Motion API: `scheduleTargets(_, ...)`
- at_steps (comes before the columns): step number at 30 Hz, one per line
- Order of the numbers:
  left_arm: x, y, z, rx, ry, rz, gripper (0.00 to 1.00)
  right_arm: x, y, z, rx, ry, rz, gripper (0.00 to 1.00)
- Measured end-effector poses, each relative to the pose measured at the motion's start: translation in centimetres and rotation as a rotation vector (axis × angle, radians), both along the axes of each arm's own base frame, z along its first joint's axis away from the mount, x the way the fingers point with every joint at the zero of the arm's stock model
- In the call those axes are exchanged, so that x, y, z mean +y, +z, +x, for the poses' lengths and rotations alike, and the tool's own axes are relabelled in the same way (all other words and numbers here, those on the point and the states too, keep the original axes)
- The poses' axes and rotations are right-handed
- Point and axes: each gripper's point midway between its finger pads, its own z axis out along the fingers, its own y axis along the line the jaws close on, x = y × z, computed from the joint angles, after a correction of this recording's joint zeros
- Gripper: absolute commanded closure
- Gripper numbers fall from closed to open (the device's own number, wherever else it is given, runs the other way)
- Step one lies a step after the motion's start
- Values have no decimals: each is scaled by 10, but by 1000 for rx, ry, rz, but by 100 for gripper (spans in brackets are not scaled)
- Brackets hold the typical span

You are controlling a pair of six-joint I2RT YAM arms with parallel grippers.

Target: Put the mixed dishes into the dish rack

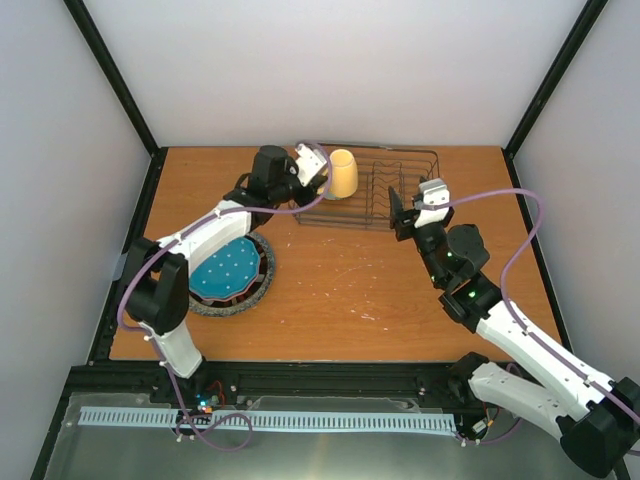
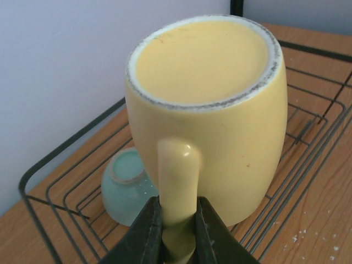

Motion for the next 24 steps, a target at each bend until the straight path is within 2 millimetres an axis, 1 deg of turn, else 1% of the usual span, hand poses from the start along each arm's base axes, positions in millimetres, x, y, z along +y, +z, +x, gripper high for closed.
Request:
scheduleTargets(3, -6, -16, 0, -38, -37, 35, 99, 3, -5, 4, 12, 7, -10, 35)
scheduleTargets(10, -15, -61, 20, -84, -77, 116, 99, 0, -7, 9, 13, 2, -10, 36)
scheduleTargets(13, -18, -82, 24, -82, -101, 149, 99, -3, -7, 11, 13, -2, -12, 36)
scheduleTargets(15, -22, -92, 27, -86, -123, 164, 100, -5, -7, 12, 13, -9, -12, 36)
scheduleTargets(17, -25, -100, 30, -95, -143, 178, 99, -9, -7, 14, 13, -15, -13, 36)
scheduleTargets(24, -26, -104, 40, -121, -177, 186, 99, -16, -15, 25, 34, -29, -17, 36)
